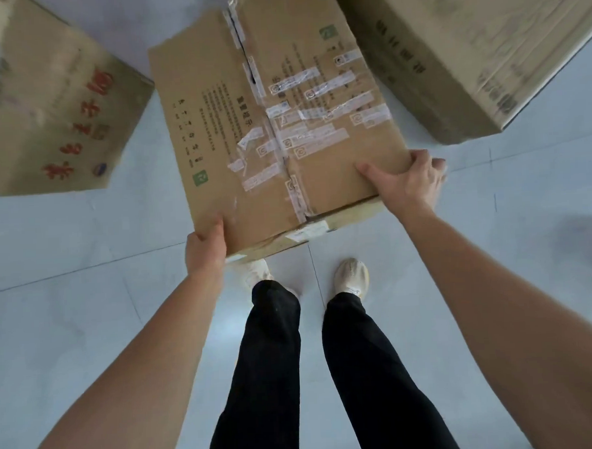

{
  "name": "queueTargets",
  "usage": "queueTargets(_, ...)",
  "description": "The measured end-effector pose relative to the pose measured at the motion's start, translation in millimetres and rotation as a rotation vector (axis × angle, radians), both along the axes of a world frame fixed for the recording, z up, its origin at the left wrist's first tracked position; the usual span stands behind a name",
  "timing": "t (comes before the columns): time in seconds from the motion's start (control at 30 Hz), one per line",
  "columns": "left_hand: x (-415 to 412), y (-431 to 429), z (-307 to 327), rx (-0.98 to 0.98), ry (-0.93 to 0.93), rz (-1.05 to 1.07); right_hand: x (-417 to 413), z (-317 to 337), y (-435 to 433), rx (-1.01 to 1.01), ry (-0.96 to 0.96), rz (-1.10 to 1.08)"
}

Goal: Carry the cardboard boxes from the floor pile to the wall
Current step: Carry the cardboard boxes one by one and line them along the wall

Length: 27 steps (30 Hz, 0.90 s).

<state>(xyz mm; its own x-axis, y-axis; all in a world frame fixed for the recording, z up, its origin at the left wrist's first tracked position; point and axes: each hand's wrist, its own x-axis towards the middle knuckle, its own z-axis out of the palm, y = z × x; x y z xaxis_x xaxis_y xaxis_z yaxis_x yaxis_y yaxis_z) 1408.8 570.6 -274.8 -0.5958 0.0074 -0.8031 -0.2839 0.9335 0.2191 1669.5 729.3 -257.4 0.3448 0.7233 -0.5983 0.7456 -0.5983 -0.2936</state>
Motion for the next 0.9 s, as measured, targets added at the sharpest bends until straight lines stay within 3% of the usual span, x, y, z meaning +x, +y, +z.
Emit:
queueTargets(0.13,-49,31,102,0.101,0.082,0.023,-48,108,32,0.162,0.083,0.051)
queueTargets(0.43,-95,17,425,0.379,0.396,0.122,-113,408,41,0.403,0.22,0.258)
queueTargets(0.73,-157,-127,661,0.565,0.845,0.261,-238,603,-56,0.649,0.49,0.514)
queueTargets(0.9,-221,-251,744,0.553,1.063,0.408,-344,675,-157,0.725,0.669,0.699)
